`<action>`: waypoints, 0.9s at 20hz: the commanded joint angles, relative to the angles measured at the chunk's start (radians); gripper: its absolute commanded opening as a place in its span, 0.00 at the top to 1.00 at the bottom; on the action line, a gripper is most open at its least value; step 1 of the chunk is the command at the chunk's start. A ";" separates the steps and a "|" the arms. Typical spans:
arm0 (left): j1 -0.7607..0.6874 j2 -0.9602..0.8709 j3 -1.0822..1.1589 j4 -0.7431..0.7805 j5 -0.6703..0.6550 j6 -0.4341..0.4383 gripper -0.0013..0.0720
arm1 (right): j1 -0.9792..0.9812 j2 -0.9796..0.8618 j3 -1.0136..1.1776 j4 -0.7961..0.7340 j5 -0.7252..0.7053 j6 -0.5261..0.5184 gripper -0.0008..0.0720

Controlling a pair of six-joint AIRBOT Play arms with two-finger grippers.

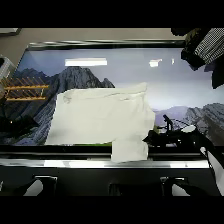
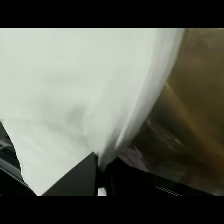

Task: Fold the clothes and pants, and hang the long-sleeved shirts on hangers.

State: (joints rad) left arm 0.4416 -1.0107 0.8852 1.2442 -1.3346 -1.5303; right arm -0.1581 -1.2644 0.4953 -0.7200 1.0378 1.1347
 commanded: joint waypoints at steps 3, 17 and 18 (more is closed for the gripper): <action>0.076 -0.002 -0.190 -0.035 0.011 0.106 0.23 | 0.026 0.002 -0.001 -0.008 -0.002 0.009 0.95; 0.186 -0.094 -0.338 -0.202 0.207 0.219 0.26 | 0.026 0.143 -0.001 -0.005 0.095 0.010 0.95; 0.186 -0.095 -0.338 -0.202 0.211 0.223 0.26 | 0.026 0.157 -0.001 -0.005 0.095 0.013 0.95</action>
State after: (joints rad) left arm 0.6250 -1.0962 0.5503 1.0721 -1.1625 -1.3334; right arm -0.1333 -1.1412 0.4934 -0.7280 1.1183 1.1442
